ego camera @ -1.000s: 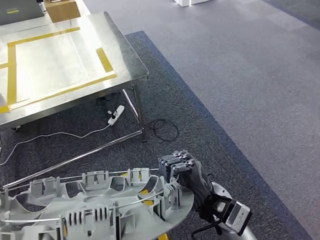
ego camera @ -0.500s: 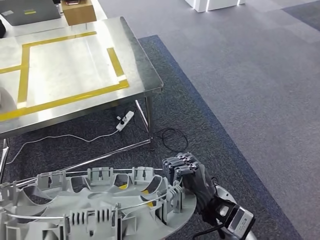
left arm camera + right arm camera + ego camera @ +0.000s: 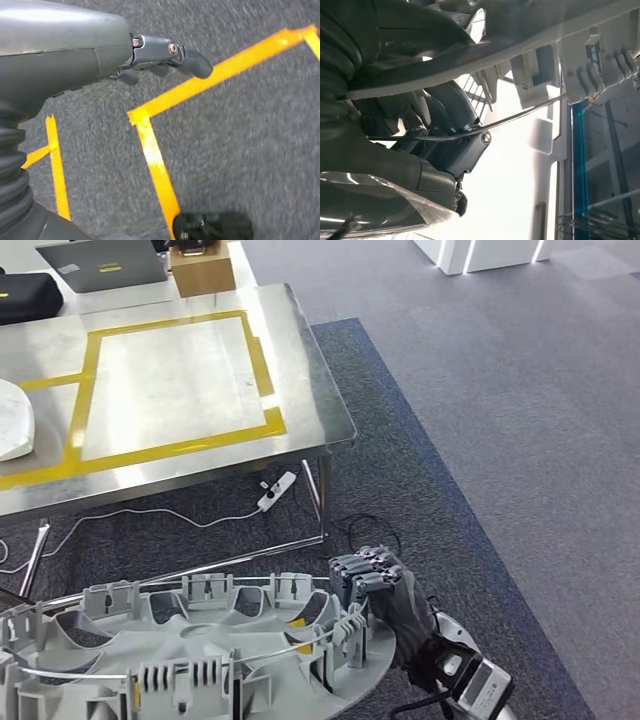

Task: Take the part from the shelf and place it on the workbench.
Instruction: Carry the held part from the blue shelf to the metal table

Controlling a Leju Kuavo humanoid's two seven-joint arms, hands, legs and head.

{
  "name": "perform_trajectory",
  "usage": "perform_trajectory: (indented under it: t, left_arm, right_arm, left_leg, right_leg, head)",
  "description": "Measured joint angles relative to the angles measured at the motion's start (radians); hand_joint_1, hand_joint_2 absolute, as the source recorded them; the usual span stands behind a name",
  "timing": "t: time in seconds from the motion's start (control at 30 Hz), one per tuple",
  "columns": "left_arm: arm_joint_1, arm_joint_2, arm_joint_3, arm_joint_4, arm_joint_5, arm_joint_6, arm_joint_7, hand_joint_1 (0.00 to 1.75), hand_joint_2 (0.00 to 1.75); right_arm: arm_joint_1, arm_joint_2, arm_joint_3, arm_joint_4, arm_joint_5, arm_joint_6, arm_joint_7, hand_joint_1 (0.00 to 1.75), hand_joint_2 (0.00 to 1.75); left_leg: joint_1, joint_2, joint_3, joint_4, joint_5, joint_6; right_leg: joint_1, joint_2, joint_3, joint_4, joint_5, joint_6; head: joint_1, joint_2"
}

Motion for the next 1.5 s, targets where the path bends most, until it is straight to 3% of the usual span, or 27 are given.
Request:
perform_trajectory:
  t: [0.07, 0.13, 0.23, 0.3, 0.33, 0.37, 0.43, 0.5, 0.57, 0.6, 0.67, 0.73, 0.8, 0.83, 0.9, 0.93, 1.0, 1.03, 1.1, 1.13, 1.17, 1.23, 1.3, 1.33, 1.37, 1.43, 1.5]
  left_arm:
    - [-0.002, -0.001, 0.002, 0.000, -0.004, 0.005, -0.001, 0.00, 1.75]
    - [-0.004, -0.002, 0.004, 0.000, -0.008, 0.011, -0.002, 0.00, 1.75]
    - [-0.007, -0.003, 0.007, 0.000, -0.012, 0.018, -0.003, 0.00, 1.75]
    - [-0.008, -0.003, 0.010, 0.000, -0.015, 0.020, -0.004, 0.00, 1.75]
    - [-0.008, -0.003, 0.012, 0.001, -0.015, 0.020, -0.004, 0.00, 1.75]
    - [-0.008, -0.004, 0.014, 0.001, -0.016, 0.020, -0.004, 0.00, 1.75]
    - [-0.009, -0.004, 0.016, 0.001, -0.017, 0.021, -0.004, 0.00, 1.75]
    - [-0.011, -0.004, 0.017, 0.001, -0.019, 0.025, -0.005, 0.00, 1.75]
    - [-0.011, -0.004, 0.020, 0.001, -0.021, 0.030, -0.005, 0.00, 1.75]
    - [-0.010, -0.004, 0.022, 0.001, -0.022, 0.032, -0.005, 0.00, 1.75]
    - [-0.012, -0.003, 0.024, 0.002, -0.022, 0.036, -0.005, 0.00, 1.75]
    - [-0.015, -0.003, 0.026, 0.003, -0.023, 0.039, -0.005, 0.00, 1.75]
    - [-0.016, -0.003, 0.027, 0.004, -0.025, 0.040, -0.005, 0.00, 1.75]
    - [-0.016, -0.003, 0.028, 0.004, -0.027, 0.041, -0.005, 0.00, 1.75]
    - [-0.016, -0.003, 0.030, 0.004, -0.029, 0.043, -0.006, 0.00, 1.75]
    - [-0.017, -0.003, 0.031, 0.004, -0.032, 0.043, -0.007, 0.00, 1.75]
    - [-0.019, -0.003, 0.031, 0.004, -0.037, 0.044, -0.009, 0.00, 1.75]
    - [-0.019, -0.003, 0.031, 0.004, -0.039, 0.044, -0.009, 0.00, 1.75]
    - [-0.019, -0.004, 0.033, 0.004, -0.041, 0.044, -0.010, 0.00, 1.75]
    - [-0.018, -0.004, 0.035, 0.004, -0.041, 0.043, -0.011, 0.00, 1.75]
    - [-0.019, -0.004, 0.037, 0.004, -0.042, 0.043, -0.011, 0.00, 1.75]
    - [-0.021, -0.005, 0.040, 0.004, -0.045, 0.042, -0.011, 0.00, 1.75]
    - [-0.022, -0.005, 0.042, 0.004, -0.047, 0.039, -0.012, 0.00, 1.75]
    - [-0.022, -0.005, 0.043, 0.004, -0.047, 0.034, -0.014, 0.00, 1.75]
    - [-0.022, -0.005, 0.044, 0.004, -0.048, 0.028, -0.017, 0.00, 1.75]
    - [-0.022, -0.005, 0.045, 0.004, -0.050, 0.014, -0.026, 0.00, 1.75]
    - [-0.022, -0.006, 0.046, 0.004, -0.053, 0.004, -0.033, 0.00, 1.75]
  right_arm:
    - [0.000, 0.000, 0.000, -0.003, 0.001, 0.000, 0.000, 1.75, 1.75]
    - [-0.001, 0.000, 0.000, -0.008, 0.003, -0.001, 0.001, 1.75, 1.75]
    - [0.001, -0.001, 0.000, -0.012, 0.004, -0.003, 0.001, 1.75, 1.75]
    - [0.006, -0.002, 0.000, -0.013, 0.006, -0.004, 0.002, 1.75, 1.75]
    - [0.008, -0.003, 0.000, -0.013, 0.007, -0.004, 0.002, 1.75, 1.75]
    - [0.009, -0.003, 0.000, -0.013, 0.007, -0.004, 0.003, 1.75, 1.75]
    - [0.009, -0.004, 0.000, -0.013, 0.008, -0.004, 0.003, 1.75, 1.75]
    - [0.010, -0.004, -0.001, -0.014, 0.008, -0.004, 0.003, 1.75, 1.75]
    - [0.010, -0.004, -0.001, -0.017, 0.009, -0.005, 0.004, 1.75, 1.75]
    - [0.010, -0.004, -0.001, -0.017, 0.010, -0.005, 0.005, 1.75, 1.75]
    - [0.010, -0.004, -0.002, -0.019, 0.010, -0.005, 0.005, 1.75, 1.75]
    - [0.011, -0.004, -0.002, -0.020, 0.010, -0.006, 0.005, 1.75, 1.75]
    - [0.013, -0.004, -0.002, -0.021, 0.012, -0.007, 0.006, 1.75, 1.75]
    - [0.014, -0.004, -0.002, -0.021, 0.013, -0.007, 0.007, 1.75, 1.75]
    - [0.014, -0.004, -0.002, -0.021, 0.013, -0.008, 0.007, 1.75, 1.75]
    - [0.014, -0.004, -0.002, -0.021, 0.014, -0.008, 0.007, 1.75, 1.75]
    - [0.013, -0.004, -0.002, -0.021, 0.015, -0.010, 0.007, 1.75, 1.75]
    - [0.013, -0.004, -0.002, -0.022, 0.016, -0.011, 0.007, 1.75, 1.75]
    - [0.011, -0.004, -0.002, -0.022, 0.016, -0.012, 0.007, 1.75, 1.75]
    - [0.009, -0.004, -0.001, -0.022, 0.017, -0.013, 0.007, 1.75, 1.75]
    - [0.008, -0.004, -0.001, -0.023, 0.017, -0.013, 0.007, 1.75, 1.75]
    - [0.008, -0.004, -0.001, -0.024, 0.017, -0.013, 0.007, 1.75, 1.75]
    - [0.012, -0.004, -0.001, -0.024, 0.017, -0.014, 0.007, 1.75, 1.75]
    - [0.013, -0.005, -0.001, -0.024, 0.016, -0.014, 0.007, 1.75, 1.75]
    - [0.013, -0.005, -0.001, -0.024, 0.015, -0.014, 0.006, 1.75, 1.75]
    - [0.012, -0.006, -0.001, -0.024, 0.009, -0.013, 0.005, 1.75, 1.75]
    - [0.011, -0.005, -0.001, -0.024, 0.000, -0.011, 0.004, 1.75, 1.75]
  left_leg:
    - [-0.001, -0.012, 0.000, -0.007, 0.011, 0.006]
    - [0.006, -0.032, 0.008, -0.018, 0.022, 0.013]
    - [0.013, -0.062, 0.014, -0.025, 0.022, 0.022]
    - [0.013, -0.087, 0.015, -0.024, 0.020, 0.025]
    - [0.013, -0.101, 0.016, -0.024, 0.019, 0.025]
    - [0.013, -0.115, 0.019, -0.024, 0.017, 0.024]
    - [0.012, -0.142, 0.023, -0.023, 0.014, 0.018]
    - [0.015, -0.165, 0.019, -0.021, 0.013, 0.009]
    - [0.019, -0.186, 0.013, -0.024, 0.017, -0.005]
    - [0.019, -0.188, 0.013, -0.024, 0.017, -0.011]
    - [0.015, -0.148, -0.004, 0.015, -0.008, -0.023]
    - [0.018, -0.089, -0.057, 0.129, -0.067, -0.034]
    - [0.026, -0.068, -0.108, 0.231, -0.102, -0.043]
    - [0.030, -0.065, -0.111, 0.236, -0.093, -0.046]
    - [0.034, -0.044, -0.059, 0.136, -0.029, -0.050]
    - [0.032, -0.018, -0.022, 0.068, -0.003, -0.050]
    - [0.026, 0.018, 0.020, -0.016, 0.020, -0.039]
    - [0.022, 0.020, 0.022, -0.025, 0.015, -0.031]
    - [0.022, -0.004, 0.019, -0.027, 0.016, -0.016]
    - [0.023, -0.016, 0.020, -0.029, 0.016, -0.009]
    - [0.025, -0.027, 0.022, -0.030, 0.017, -0.003]
    - [0.026, -0.048, 0.022, -0.031, 0.017, 0.006]
    - [0.024, -0.068, 0.021, -0.031, 0.016, 0.011]
    - [0.022, -0.078, 0.023, -0.031, 0.015, 0.012]
    - [0.020, -0.087, 0.025, -0.031, 0.013, 0.013]
    - [0.018, -0.100, 0.033, -0.031, 0.008, 0.013]
    - [0.016, -0.107, 0.035, -0.029, 0.001, 0.005]
  right_leg:
    - [0.004, -0.016, 0.013, -0.004, -0.011, 0.013]
    - [0.003, 0.003, 0.010, 0.011, -0.032, 0.024]
    - [-0.003, 0.062, -0.077, 0.172, -0.108, 0.038]
    - [-0.004, 0.070, -0.142, 0.267, -0.121, 0.042]
    - [-0.004, 0.072, -0.151, 0.263, -0.098, 0.042]
    - [-0.004, 0.077, -0.140, 0.218, -0.057, 0.040]
    - [-0.007, 0.116, -0.092, 0.086, 0.020, 0.031]
    - [-0.008, 0.155, -0.055, 0.008, 0.041, 0.020]
    - [-0.007, 0.150, -0.042, -0.007, 0.038, 0.010]
    - [-0.008, 0.138, -0.038, -0.013, 0.040, 0.005]
    - [-0.015, 0.109, -0.025, -0.026, 0.043, -0.006]
    - [-0.015, 0.077, -0.016, -0.031, 0.040, -0.014]
    - [-0.015, 0.046, -0.012, -0.031, 0.035, -0.014]
    - [-0.015, 0.032, -0.010, -0.031, 0.033, -0.012]
    - [-0.016, 0.007, -0.002, -0.030, 0.026, -0.006]
    - [-0.014, -0.005, 0.003, -0.030, 0.021, 0.000]
    - [-0.007, -0.024, 0.010, -0.028, 0.012, 0.011]
    - [-0.004, -0.034, 0.013, -0.028, 0.008, 0.017]
    - [-0.005, -0.052, 0.021, -0.032, 0.003, 0.027]
    - [-0.008, -0.042, 0.019, -0.025, -0.007, 0.033]
    - [-0.010, -0.019, 0.008, 0.001, -0.027, 0.038]
    - [-0.013, 0.043, -0.050, 0.120, -0.089, 0.042]
    - [-0.011, 0.069, -0.123, 0.251, -0.129, 0.038]
    - [-0.010, 0.072, -0.142, 0.272, -0.120, 0.035]
    - [-0.009, 0.073, -0.141, 0.251, -0.090, 0.030]
    - [-0.006, 0.078, -0.093, 0.121, -0.007, 0.017]
    - [-0.001, 0.086, -0.045, 0.012, 0.028, 0.006]
  head:
    - [-0.001, 0.000]
    - [0.003, 0.000]
    - [0.010, 0.000]
    - [0.011, 0.000]
    - [0.011, 0.000]
    - [0.011, 0.000]
    - [0.010, 0.000]
    - [0.009, 0.000]
    - [0.008, 0.000]
    - [0.009, 0.000]
    - [-0.001, 0.000]
    - [-0.011, 0.000]
    - [-0.012, 0.000]
    - [-0.012, 0.000]
    - [-0.012, 0.000]
    - [-0.013, 0.000]
    - [-0.012, 0.000]
    - [-0.012, 0.000]
    - [-0.011, 0.000]
    - [-0.009, 0.000]
    - [-0.007, 0.000]
    - [0.000, 0.000]
    - [0.003, 0.000]
    - [0.003, 0.000]
    - [0.003, 0.000]
    - [0.004, 0.000]
    - [0.004, 0.000]
